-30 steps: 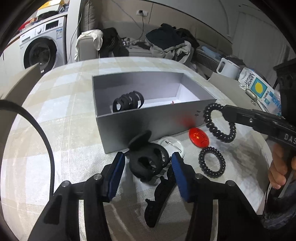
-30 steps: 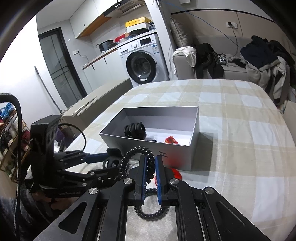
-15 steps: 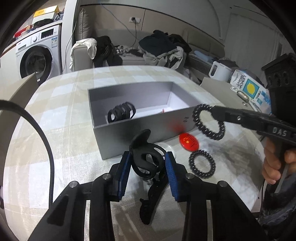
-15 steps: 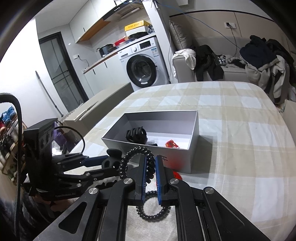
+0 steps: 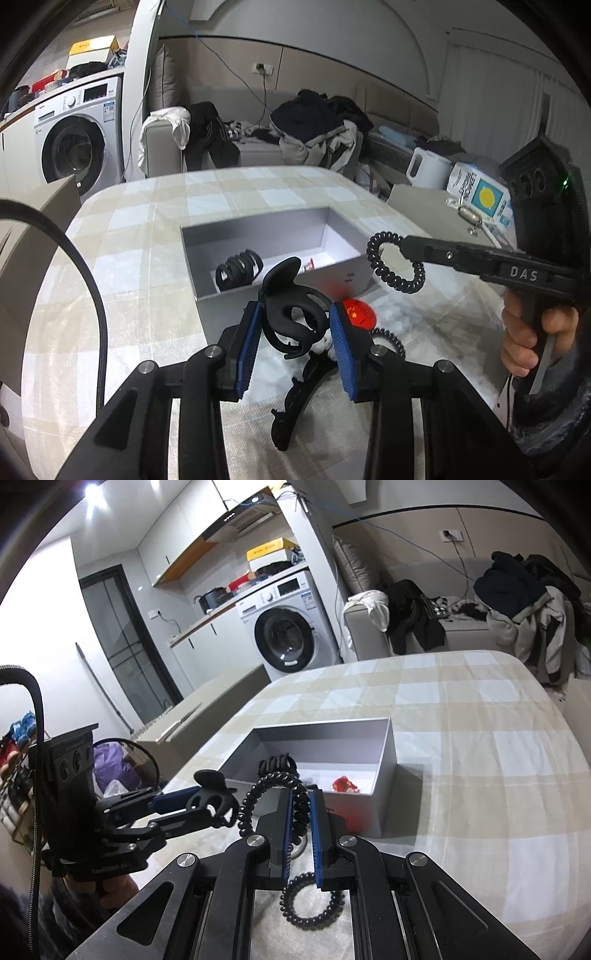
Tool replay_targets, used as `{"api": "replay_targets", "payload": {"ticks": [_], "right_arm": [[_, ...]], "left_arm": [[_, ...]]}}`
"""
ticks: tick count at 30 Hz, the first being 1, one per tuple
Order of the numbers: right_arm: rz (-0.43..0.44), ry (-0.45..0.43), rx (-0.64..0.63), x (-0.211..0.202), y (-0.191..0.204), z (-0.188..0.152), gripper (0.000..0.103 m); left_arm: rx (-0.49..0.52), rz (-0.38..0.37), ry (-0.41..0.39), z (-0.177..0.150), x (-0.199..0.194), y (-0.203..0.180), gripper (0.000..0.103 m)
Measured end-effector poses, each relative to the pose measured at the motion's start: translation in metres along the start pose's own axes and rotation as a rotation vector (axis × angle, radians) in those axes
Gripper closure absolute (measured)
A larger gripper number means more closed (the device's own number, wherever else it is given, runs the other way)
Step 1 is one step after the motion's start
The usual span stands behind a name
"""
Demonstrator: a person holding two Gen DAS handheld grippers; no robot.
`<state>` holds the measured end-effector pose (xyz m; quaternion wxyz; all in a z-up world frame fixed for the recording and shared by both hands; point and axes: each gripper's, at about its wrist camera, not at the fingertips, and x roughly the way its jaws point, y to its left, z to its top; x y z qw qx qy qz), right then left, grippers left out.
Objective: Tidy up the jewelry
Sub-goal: 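Grasp the black claw clip with the left gripper while the right gripper holds the bracelet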
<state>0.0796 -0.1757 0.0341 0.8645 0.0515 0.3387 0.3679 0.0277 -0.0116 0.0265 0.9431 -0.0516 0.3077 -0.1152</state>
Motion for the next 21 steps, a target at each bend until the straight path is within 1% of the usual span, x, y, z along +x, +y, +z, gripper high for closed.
{"api": "replay_targets", "payload": {"ticks": [7,13,21], "right_arm": [[0.002,-0.052,0.017,-0.008,-0.002,0.004,0.095],[0.005,-0.080,0.025,-0.013,-0.003,0.005,0.095],[0.000,-0.098,0.032,-0.015,-0.003,0.006,0.095]], "left_arm": [[-0.031,0.022,-0.062,0.006,-0.009,0.006,0.071],[-0.063,0.044,-0.087,0.008,-0.009,0.013,0.071],[-0.057,0.077,-0.110,0.009,-0.013,0.012,0.071]]}}
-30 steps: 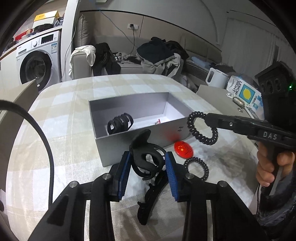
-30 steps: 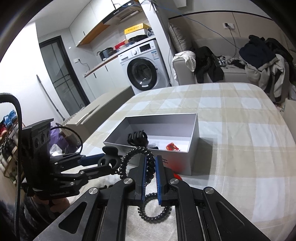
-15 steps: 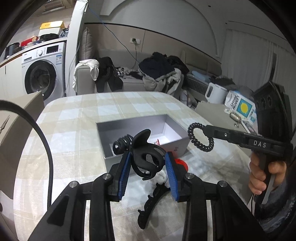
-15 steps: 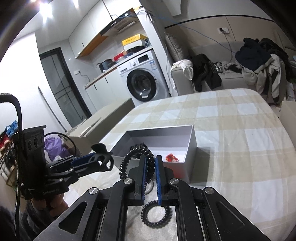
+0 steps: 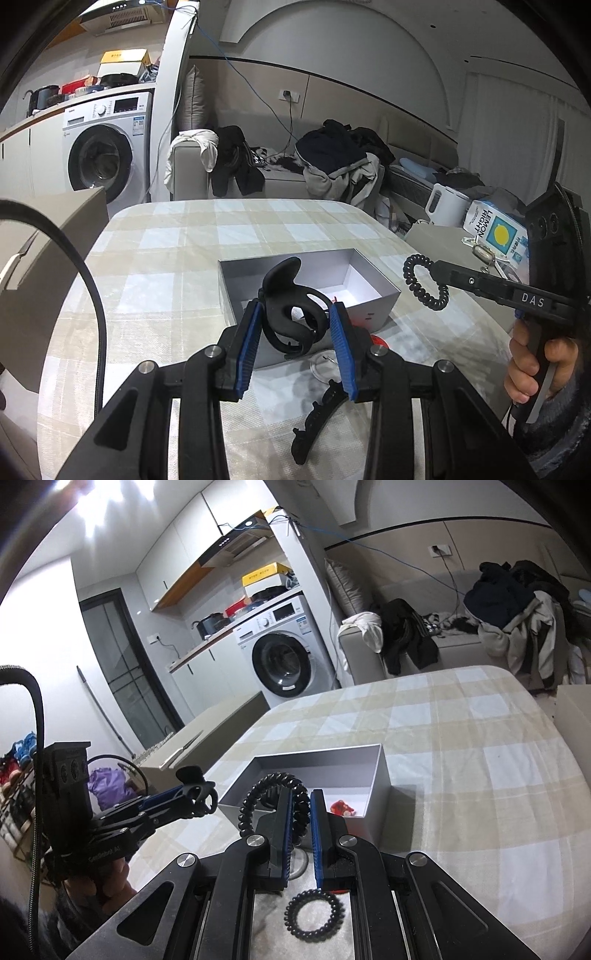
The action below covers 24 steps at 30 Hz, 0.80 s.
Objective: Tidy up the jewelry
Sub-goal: 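Grasp the black claw clip with the left gripper while the right gripper holds the bracelet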
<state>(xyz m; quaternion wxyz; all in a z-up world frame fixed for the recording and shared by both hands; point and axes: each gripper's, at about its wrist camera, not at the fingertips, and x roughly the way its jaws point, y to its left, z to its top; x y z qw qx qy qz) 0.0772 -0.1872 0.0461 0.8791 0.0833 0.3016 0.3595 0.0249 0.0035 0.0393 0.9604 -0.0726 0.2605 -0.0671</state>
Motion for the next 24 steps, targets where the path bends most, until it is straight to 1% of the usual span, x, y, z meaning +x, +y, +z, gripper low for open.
{"api": "replay_targets", "payload": {"ticks": [5,12,17,24], "right_arm": [[0.000,-0.010,-0.003,-0.001,0.001,0.001,0.095],[-0.004,-0.027,0.012,-0.004,-0.003,0.003,0.095],[-0.024,-0.032,0.021,-0.005,-0.005,0.007,0.095],[-0.022,-0.059,0.029,-0.002,-0.007,0.026,0.095]], "left_arm": [[-0.005,-0.009,-0.005,0.001,-0.002,0.001,0.071],[0.002,-0.001,-0.020,0.005,-0.004,-0.001,0.071],[0.038,0.035,-0.030,0.012,0.001,-0.002,0.071],[0.040,0.061,-0.020,0.019,0.014,0.005,0.071]]}}
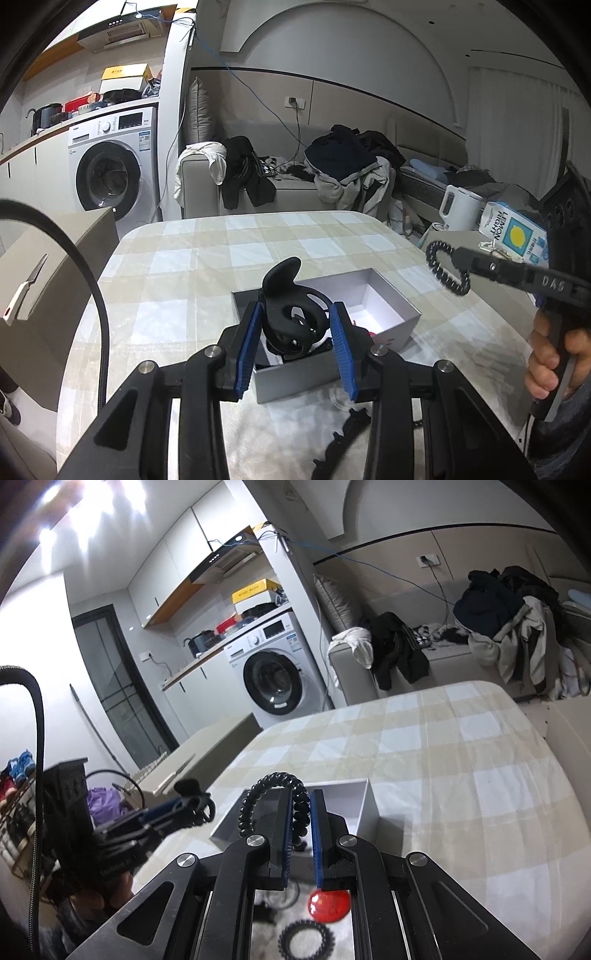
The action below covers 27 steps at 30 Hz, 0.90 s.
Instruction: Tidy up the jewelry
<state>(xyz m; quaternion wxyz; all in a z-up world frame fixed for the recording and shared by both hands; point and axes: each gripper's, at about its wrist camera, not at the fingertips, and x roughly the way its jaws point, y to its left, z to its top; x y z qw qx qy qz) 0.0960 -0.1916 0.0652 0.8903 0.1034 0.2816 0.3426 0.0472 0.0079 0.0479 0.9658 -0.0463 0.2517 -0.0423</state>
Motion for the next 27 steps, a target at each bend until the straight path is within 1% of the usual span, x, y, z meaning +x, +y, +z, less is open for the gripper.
{"api": "replay_targets", "payload": {"ticks": [6,11,27], "right_arm": [[0.009,0.004,-0.005,0.013,0.000,0.010,0.095],[0.009,0.017,-0.004,0.023,-0.005,0.011,0.095],[-0.014,0.061,0.040,0.036,-0.023,0.001,0.095]], "left_arm": [[-0.016,0.014,0.003,0.006,0.006,0.008,0.071],[-0.019,0.014,0.006,0.011,0.015,0.008,0.071],[0.002,0.008,0.060,0.000,0.033,0.001,0.071]]}}
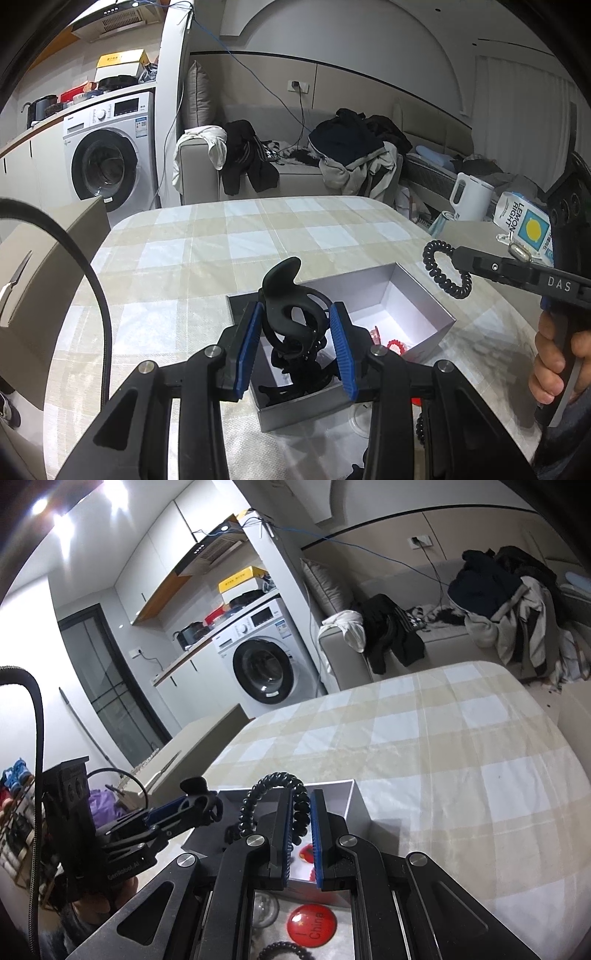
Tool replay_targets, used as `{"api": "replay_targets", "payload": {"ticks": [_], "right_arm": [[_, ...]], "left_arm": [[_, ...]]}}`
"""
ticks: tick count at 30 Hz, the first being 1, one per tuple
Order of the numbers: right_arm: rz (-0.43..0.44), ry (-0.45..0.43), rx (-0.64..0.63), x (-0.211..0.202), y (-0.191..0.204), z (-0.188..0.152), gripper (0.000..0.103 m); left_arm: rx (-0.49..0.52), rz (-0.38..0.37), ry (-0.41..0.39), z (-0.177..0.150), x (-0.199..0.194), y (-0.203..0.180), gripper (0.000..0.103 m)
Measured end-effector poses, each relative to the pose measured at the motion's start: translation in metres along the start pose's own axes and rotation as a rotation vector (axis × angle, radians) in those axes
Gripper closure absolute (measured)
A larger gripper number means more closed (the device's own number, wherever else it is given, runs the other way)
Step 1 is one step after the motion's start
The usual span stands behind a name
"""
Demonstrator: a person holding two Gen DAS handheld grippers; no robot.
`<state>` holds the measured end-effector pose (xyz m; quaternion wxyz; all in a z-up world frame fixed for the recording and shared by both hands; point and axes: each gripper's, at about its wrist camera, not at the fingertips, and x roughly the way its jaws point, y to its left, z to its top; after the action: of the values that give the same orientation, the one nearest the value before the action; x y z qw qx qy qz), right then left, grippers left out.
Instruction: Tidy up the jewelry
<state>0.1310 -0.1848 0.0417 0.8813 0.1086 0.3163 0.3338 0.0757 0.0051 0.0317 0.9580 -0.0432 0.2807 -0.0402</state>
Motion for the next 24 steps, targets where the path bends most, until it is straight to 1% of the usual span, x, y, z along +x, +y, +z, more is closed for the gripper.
{"api": "replay_targets", "payload": {"ticks": [7,10,13,20,24], "right_arm": [[-0.019,0.018,0.016,0.005,-0.004,-0.005,0.095],[-0.028,0.021,0.019,0.004,-0.006,-0.006,0.095],[-0.034,0.022,0.010,0.004,-0.006,-0.006,0.095],[-0.033,0.056,0.014,0.015,-0.008,-0.007,0.095],[-0.025,0.068,0.023,0.018,-0.009,-0.007,0.094]], "left_arm": [[0.030,-0.010,0.000,0.004,0.010,-0.008,0.071],[-0.013,-0.049,-0.009,0.007,0.012,-0.009,0.071],[-0.046,-0.078,0.006,0.002,0.014,-0.008,0.071],[-0.020,-0.031,0.047,-0.001,0.022,-0.010,0.071],[-0.014,-0.022,0.070,-0.004,0.027,-0.010,0.071]]}}
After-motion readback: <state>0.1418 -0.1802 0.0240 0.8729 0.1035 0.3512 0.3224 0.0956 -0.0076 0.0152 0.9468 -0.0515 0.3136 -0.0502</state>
